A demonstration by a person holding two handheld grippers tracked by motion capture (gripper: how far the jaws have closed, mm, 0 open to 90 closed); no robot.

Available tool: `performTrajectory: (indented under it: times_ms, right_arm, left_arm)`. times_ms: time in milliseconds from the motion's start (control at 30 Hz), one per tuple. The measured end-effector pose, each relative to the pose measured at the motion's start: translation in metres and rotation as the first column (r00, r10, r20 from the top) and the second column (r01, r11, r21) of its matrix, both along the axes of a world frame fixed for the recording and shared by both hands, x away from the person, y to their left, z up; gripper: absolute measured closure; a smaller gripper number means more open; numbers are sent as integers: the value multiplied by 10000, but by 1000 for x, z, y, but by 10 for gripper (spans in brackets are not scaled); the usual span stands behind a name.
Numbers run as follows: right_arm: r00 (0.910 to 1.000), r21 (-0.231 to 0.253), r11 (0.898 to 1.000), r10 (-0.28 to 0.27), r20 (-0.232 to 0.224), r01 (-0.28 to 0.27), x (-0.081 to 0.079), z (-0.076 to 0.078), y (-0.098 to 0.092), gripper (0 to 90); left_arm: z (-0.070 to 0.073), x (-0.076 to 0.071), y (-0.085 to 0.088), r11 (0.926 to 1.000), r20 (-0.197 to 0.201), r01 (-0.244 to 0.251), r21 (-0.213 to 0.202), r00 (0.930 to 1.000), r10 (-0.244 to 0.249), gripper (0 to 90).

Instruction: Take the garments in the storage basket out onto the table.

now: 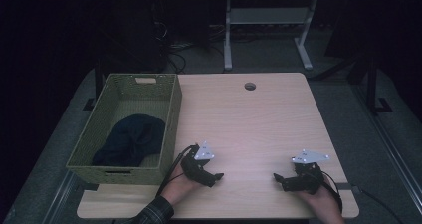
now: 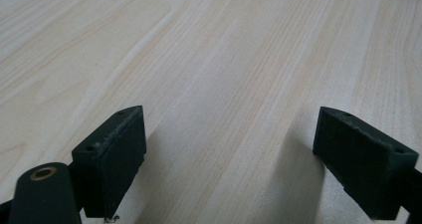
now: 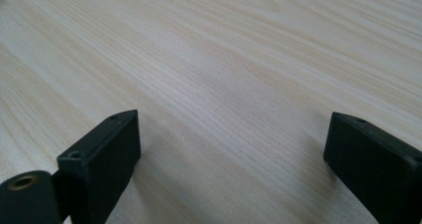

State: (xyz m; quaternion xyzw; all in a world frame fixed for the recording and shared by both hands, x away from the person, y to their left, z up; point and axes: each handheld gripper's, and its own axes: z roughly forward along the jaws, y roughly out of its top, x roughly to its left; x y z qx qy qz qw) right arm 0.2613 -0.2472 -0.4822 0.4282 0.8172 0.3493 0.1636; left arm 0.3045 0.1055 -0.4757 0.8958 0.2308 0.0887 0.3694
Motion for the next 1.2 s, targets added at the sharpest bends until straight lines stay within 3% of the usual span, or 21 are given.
performTrajectory:
  times_ms: [367, 833, 1200]
  right_arm:
    - [10000, 11, 10000, 32, -13, -32, 0, 0, 1, 66]
    - [10000, -14, 10000, 87, 6, -87, 0, 0, 0, 65]
    - [10000, 4, 10000, 76, -2, -76, 0, 0, 1, 65]
  left_arm:
    - [3, 2, 0, 9999, -151, -153, -5, 9998, 153, 131]
    - [15, 6, 2, 9986, -114, -367, -392, 9993, 362, 133]
    - [23, 8, 2, 9988, -177, -266, -421, 9995, 258, 133]
